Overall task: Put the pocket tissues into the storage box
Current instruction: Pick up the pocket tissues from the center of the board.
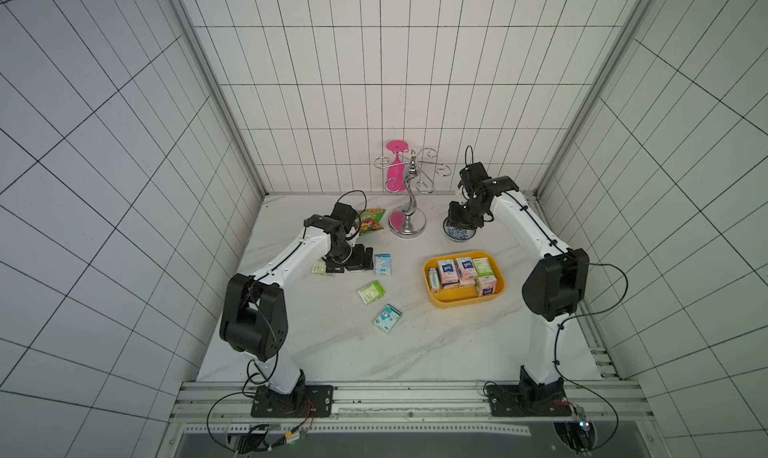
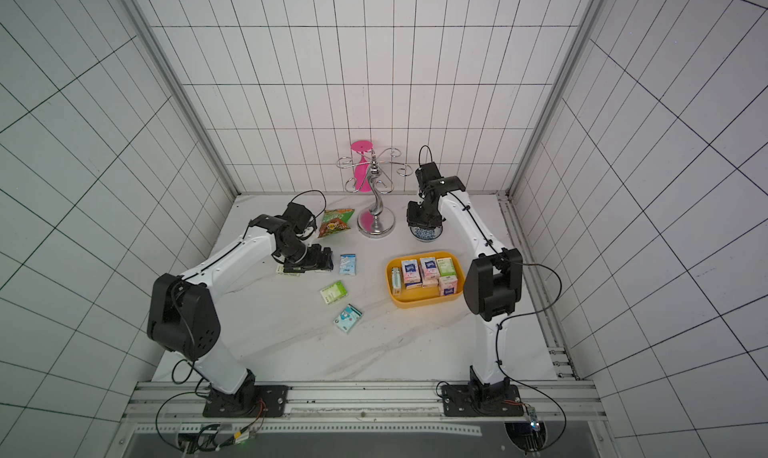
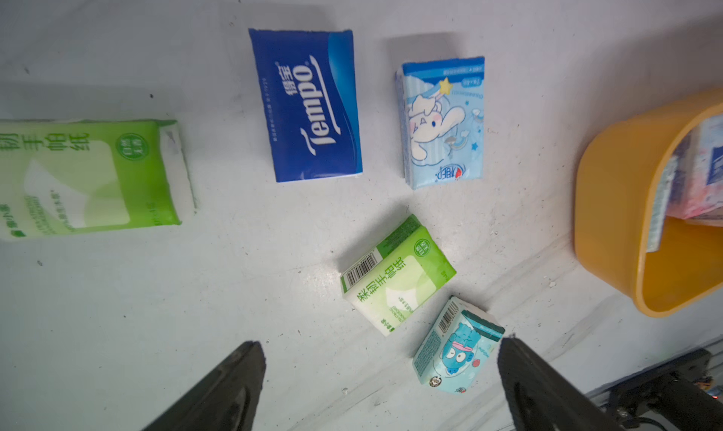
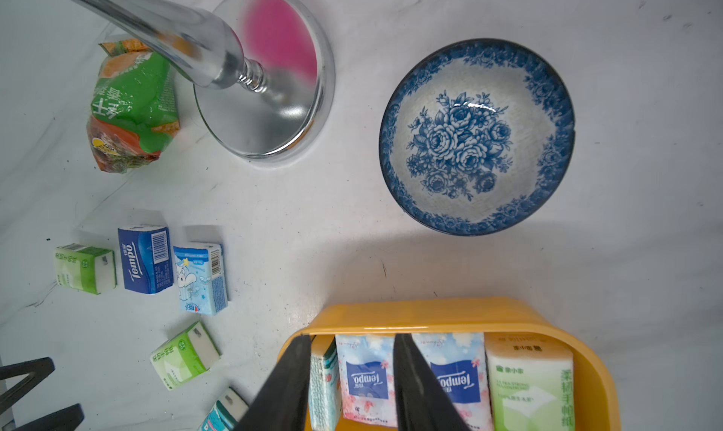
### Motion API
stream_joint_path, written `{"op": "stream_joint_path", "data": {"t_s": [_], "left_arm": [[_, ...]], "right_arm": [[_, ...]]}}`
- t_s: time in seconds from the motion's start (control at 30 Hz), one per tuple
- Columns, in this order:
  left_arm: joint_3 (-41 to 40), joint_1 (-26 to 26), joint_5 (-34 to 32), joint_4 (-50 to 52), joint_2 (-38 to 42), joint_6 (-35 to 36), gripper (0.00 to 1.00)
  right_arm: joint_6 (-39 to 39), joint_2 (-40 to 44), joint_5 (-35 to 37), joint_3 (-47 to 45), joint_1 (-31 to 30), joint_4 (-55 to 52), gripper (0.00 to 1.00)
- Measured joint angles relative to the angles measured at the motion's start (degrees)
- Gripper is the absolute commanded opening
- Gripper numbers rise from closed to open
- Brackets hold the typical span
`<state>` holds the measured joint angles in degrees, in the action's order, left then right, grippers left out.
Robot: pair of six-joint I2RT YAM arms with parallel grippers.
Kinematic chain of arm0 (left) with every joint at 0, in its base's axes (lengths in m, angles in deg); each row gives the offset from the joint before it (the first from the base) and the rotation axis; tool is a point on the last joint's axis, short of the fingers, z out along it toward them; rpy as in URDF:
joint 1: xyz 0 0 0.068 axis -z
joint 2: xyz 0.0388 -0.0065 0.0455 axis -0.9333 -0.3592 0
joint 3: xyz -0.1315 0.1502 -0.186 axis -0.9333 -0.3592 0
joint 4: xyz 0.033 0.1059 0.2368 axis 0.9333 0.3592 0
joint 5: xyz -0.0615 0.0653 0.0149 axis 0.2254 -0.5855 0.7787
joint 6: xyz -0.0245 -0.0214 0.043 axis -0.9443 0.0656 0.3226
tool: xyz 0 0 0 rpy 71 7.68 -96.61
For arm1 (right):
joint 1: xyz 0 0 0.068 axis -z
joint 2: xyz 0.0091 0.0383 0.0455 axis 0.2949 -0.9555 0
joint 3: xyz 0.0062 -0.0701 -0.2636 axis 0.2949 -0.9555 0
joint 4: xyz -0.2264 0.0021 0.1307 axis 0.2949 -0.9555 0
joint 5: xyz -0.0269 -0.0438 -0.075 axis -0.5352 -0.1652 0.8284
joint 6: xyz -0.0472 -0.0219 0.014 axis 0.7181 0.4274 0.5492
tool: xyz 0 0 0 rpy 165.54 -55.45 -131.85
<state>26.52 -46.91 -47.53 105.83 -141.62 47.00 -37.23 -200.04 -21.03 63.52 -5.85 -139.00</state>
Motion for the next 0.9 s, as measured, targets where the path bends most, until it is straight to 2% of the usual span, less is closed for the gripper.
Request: {"op": "stream_joint_path", "data": {"t_s": [0.17,0.27,0.43,0.5,0.67,0.73,0.9], "left_arm": [[-3.74,10.54,-5.77,-2.89,0.07,-0.07,0.97],[-6.97,15.04,-7.21,-5.09,0.79,-0.92,0.98],[-11.72,20.68,-9.92,-6.51,3.85,-3.96,0.97],[-12.2,22.8,-10.91,-6.64,4.74,-5.07,0.97],[-14.16,27.3,-11.93,-8.83,5.25,-6.84,0.97],[-15.17,27.41,-12.0,-9.31,5.25,-7.13,0.97],[-15.5,27.36,-13.42,-10.84,4.96,-6.29,0.89]], "right_arm": [[0.04,11.47,1.18,-14.29,0.0,0.92,0.41],[-0.17,19.34,2.29,-23.5,0.0,2.71,0.41],[-2.69,35.6,4.55,-40.19,0.74,6.71,0.64],[-3.39,40.33,4.87,-42.97,1.31,6.95,0.67],[-4.35,45.72,5.25,-46.03,1.68,7.1,0.7],[-4.61,46.53,5.25,-48.3,1.7,7.26,0.7],[-5.42,47.91,5.2,-53.51,1.75,6.91,0.7]]}}
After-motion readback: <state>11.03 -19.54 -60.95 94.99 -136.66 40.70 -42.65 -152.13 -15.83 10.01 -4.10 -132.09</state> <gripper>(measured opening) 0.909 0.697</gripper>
